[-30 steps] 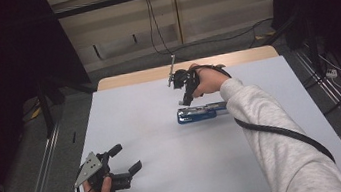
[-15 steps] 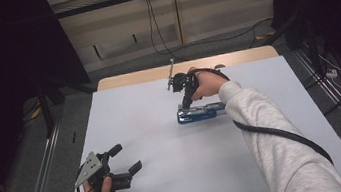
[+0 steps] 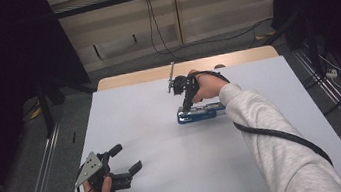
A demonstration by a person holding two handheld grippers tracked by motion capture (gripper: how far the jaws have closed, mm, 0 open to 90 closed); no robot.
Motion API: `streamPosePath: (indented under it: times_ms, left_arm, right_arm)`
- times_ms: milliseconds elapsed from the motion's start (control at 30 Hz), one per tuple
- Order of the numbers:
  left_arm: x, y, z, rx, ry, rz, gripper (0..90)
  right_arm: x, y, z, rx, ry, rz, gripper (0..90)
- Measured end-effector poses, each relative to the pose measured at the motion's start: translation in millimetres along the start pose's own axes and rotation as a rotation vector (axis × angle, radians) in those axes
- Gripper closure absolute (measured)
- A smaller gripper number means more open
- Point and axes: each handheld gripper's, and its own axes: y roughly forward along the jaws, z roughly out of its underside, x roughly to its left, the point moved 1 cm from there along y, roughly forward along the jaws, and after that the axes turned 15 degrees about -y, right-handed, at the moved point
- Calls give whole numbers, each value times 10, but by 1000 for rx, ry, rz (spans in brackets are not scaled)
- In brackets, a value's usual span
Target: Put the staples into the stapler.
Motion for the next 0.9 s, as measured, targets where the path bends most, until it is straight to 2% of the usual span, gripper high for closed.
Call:
streamPosePath:
  times_ms: [667,900]
  left_arm:
    - [-1,6,3,4,-4,2,28]
    - [-1,4,3,3,-4,0,28]
  right_arm:
    - [6,55,2,-5,-8,-1,781]
    - [0,62,3,1,-24,2,781]
